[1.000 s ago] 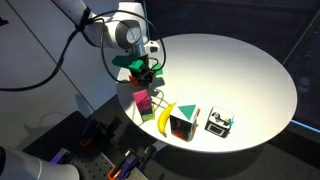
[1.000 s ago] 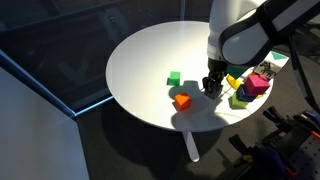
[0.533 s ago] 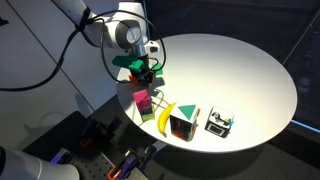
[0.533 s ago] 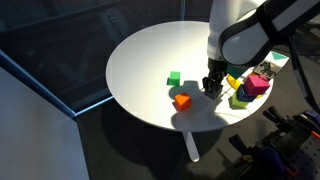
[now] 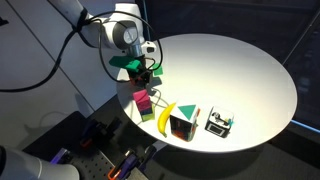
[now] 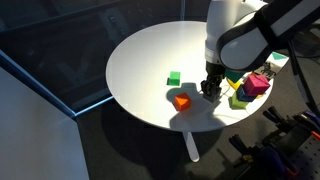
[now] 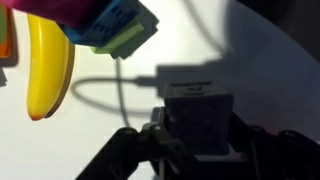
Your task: Take the gray block from the stack and put it on the table
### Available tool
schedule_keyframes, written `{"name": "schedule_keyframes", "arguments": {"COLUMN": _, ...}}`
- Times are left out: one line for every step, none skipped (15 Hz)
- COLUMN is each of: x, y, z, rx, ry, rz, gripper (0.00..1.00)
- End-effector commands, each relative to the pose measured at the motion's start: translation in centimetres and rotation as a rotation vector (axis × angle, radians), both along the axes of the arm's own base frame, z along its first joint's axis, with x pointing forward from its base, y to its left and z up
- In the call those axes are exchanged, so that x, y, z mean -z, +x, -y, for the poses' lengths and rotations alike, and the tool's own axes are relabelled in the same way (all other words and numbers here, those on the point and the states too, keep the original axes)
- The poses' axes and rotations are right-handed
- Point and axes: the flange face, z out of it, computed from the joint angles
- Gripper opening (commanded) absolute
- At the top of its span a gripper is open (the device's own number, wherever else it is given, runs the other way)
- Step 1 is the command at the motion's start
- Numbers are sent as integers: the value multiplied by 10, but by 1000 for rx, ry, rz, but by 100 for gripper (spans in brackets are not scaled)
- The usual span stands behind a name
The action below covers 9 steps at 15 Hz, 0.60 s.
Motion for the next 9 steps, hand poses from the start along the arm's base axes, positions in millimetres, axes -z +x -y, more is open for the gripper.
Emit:
{"name": "schedule_keyframes", "arguments": {"x": -1, "y": -3, "z": -9, "rx": -29, "ry": -16, "rz": 31, "gripper": 30}}
{"name": "schedule_keyframes", "arguments": {"x": 0, "y": -1, "z": -12, "rx": -33, "ry": -14, "rz": 39, "gripper": 30}}
{"name": "schedule_keyframes", "arguments": {"x": 2, "y": 2, "z": -14, "rx": -32, "ry": -14, "rz": 51, "gripper": 30}}
{"name": "schedule_keyframes", "arguments": {"x": 4, "y": 5, "z": -16, "rx": -31, "ry": -10, "rz": 57, "gripper": 30}}
{"name": "schedule_keyframes", "arguments": {"x": 5, "y": 7, "z": -17, "rx": -28, "ry": -7, "rz": 62, "gripper": 30}}
{"name": "schedule_keyframes", "arguments": {"x": 7, "y": 9, "z": -18, "rx": -28, "ry": -4, "rz": 66, "gripper": 30}}
{"name": "schedule_keyframes", "arguments": {"x": 9, "y": 10, "z": -19, "rx": -24, "ry": -3, "rz": 68, "gripper": 30}}
{"name": "schedule_keyframes", "arguments": {"x": 10, "y": 11, "z": -19, "rx": -24, "ry": -2, "rz": 68, "gripper": 30}}
{"name": "schedule_keyframes", "arguments": {"x": 13, "y": 11, "z": -19, "rx": -23, "ry": -2, "rz": 67, "gripper": 30}}
